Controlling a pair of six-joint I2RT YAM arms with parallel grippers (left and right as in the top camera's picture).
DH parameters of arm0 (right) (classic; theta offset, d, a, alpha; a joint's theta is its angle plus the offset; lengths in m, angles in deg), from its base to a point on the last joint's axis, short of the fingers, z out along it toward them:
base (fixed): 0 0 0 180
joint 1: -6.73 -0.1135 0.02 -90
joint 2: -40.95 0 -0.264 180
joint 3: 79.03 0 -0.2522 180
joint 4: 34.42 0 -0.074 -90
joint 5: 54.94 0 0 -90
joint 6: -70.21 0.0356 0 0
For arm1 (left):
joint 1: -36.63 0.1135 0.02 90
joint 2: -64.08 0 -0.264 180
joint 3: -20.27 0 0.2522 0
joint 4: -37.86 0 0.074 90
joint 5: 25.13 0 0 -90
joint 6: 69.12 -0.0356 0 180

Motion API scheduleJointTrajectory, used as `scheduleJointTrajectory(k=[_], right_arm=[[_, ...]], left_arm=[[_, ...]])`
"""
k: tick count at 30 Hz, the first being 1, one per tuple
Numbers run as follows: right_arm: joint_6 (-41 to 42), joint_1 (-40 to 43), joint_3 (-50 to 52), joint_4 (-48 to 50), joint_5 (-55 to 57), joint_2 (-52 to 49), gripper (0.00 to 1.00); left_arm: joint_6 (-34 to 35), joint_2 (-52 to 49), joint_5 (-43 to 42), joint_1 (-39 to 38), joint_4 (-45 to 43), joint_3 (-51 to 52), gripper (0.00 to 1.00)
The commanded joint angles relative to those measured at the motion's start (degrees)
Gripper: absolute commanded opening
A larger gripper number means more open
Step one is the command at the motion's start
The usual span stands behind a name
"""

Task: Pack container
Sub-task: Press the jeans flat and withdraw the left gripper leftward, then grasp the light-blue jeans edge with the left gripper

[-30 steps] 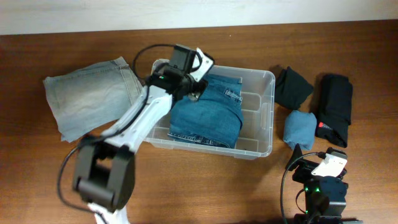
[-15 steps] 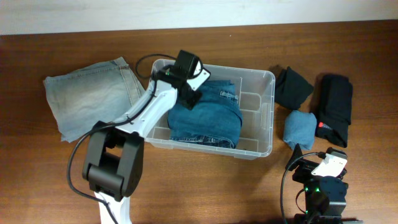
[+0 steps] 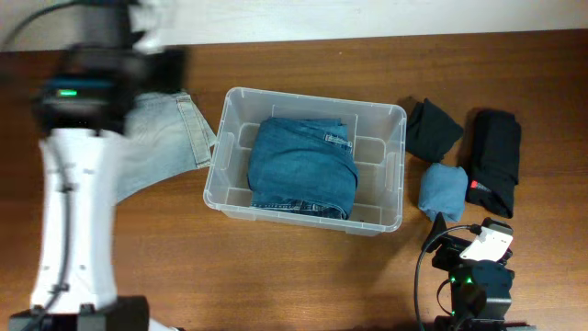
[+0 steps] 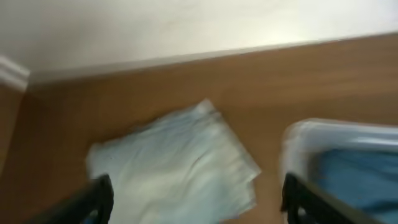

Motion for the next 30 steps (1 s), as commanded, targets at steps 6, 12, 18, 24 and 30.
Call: scheduleJointTrajectory(k=[6, 12, 18, 24, 30], right_arm=[[0.44, -0.2, 0.42, -0.04, 0.11, 0.28, 0.98], [0.44, -0.2, 0.42, -0.04, 0.11, 0.28, 0.98], [0.44, -0.2, 0.42, -0.07, 0.11, 0.28, 0.98], [0.44, -0.2, 0.42, -0.04, 0.11, 0.28, 0.98], [0.44, -0.2, 0.42, -0.07, 0.11, 0.28, 0.98]], left_arm=[[4.61, -12.48, -18.01, 25.97, 9.09, 2.51, 0.87], [1.79, -21.9, -21.18, 34.4, 9.7, 2.51, 0.87], [-4.04, -30.71, -24.55, 37.57, 8.07, 2.51, 0.87], [-4.7, -38.07, -25.59, 37.92, 6.47, 2.51, 0.87], [-6.64, -41.83, -29.59, 37.86, 3.06, 2.51, 0.87]])
